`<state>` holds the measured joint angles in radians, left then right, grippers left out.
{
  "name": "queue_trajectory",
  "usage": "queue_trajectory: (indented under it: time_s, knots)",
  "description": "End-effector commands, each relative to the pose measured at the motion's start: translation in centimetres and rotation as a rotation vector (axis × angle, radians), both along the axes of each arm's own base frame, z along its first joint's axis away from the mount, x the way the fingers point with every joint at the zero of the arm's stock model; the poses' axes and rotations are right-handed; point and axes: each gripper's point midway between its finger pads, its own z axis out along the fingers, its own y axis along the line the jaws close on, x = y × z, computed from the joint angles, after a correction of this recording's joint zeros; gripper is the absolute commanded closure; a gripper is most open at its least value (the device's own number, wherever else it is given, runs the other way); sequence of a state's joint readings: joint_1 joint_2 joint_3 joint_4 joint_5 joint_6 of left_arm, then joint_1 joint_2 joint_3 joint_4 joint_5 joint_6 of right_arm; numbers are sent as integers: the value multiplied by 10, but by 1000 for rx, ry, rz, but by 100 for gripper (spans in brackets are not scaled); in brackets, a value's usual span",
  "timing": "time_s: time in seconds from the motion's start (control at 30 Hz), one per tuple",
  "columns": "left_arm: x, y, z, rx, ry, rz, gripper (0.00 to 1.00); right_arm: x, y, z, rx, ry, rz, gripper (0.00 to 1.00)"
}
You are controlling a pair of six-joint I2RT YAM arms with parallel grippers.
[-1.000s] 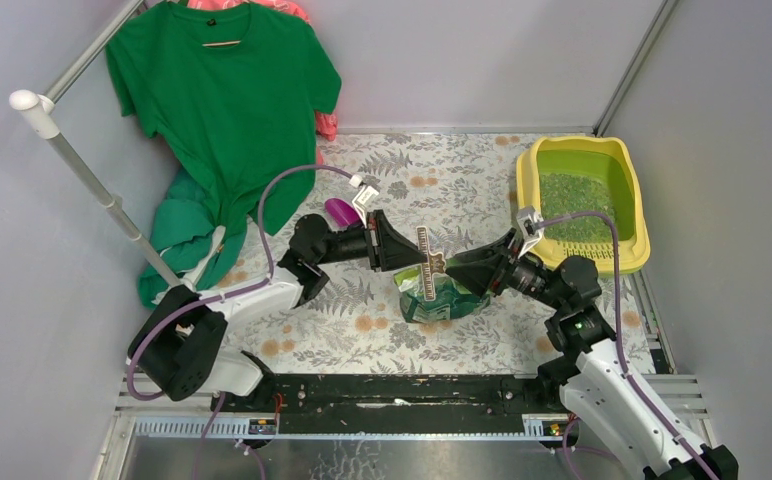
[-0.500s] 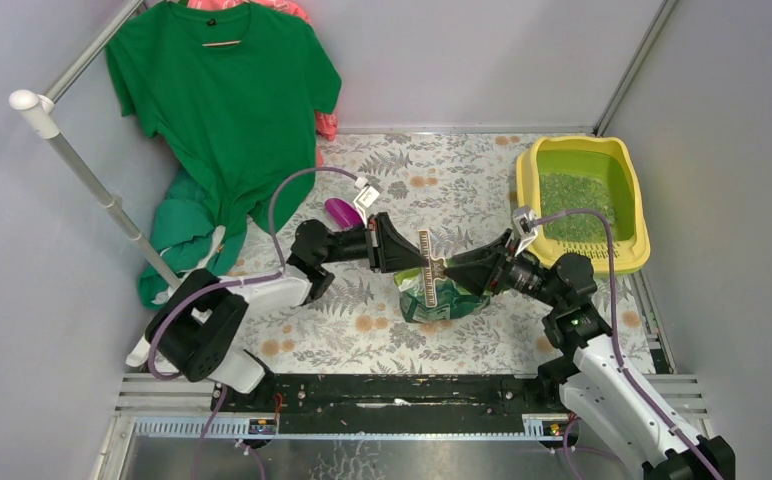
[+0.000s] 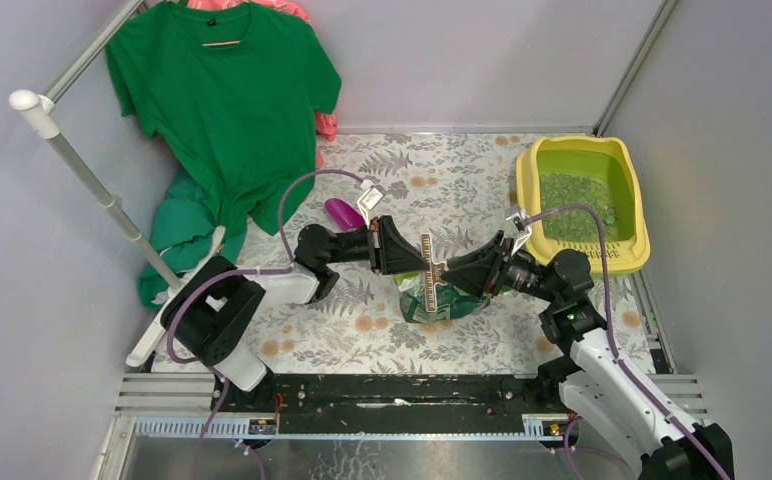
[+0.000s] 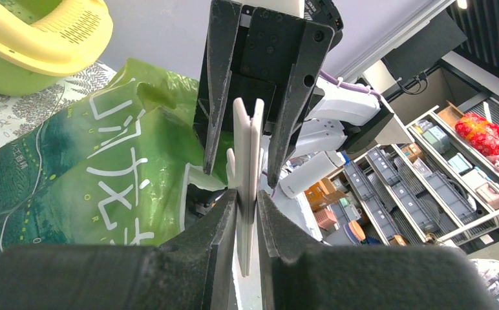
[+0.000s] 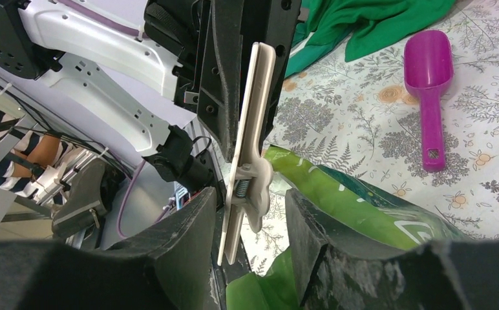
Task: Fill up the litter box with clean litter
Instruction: Pick up the clamp at the center of the board.
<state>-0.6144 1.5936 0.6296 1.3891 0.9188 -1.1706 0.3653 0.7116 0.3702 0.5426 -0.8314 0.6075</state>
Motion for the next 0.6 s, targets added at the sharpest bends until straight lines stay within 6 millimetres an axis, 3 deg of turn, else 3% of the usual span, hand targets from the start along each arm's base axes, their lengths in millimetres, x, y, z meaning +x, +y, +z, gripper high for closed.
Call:
queue_trajectory:
  time_s: [0.0,0.57]
  knots:
    - [-3,3,17,-67,-70,-21,77,-6,1,18,29,-76,38,51]
    - [1,1,18,-57,-75,-6,73,-2,2,16,12,-61,41,93]
